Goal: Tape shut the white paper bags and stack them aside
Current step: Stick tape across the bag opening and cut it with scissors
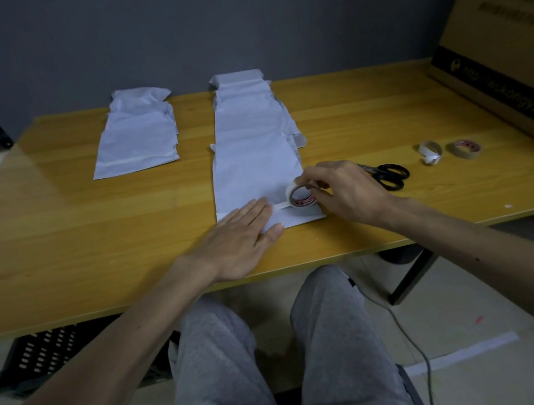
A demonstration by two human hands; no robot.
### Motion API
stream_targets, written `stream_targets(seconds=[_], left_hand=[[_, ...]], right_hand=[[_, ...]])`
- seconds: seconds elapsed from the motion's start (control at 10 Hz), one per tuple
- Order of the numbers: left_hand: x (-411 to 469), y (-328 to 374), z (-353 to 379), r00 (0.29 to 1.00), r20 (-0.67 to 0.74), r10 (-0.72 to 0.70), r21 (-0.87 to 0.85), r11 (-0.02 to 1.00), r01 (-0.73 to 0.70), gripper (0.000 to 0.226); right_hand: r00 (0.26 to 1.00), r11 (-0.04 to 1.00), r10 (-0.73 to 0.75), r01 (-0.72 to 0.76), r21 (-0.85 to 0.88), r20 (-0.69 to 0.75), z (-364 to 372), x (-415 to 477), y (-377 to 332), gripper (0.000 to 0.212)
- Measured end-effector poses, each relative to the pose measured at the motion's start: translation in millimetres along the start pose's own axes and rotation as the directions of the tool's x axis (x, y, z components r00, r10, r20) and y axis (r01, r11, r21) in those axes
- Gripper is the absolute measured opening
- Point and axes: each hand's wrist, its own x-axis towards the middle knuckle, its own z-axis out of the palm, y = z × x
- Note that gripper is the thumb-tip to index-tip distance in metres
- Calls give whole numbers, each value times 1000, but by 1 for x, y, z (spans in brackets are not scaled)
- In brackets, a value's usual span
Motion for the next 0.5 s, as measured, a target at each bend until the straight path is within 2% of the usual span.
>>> stream_targets(seconds=[0.5], left_hand=[[0, 1, -1, 1000, -1, 11, 3, 1000, -11, 81]], right_hand=[[992, 997, -50, 56, -50, 120, -9, -3, 17, 30]])
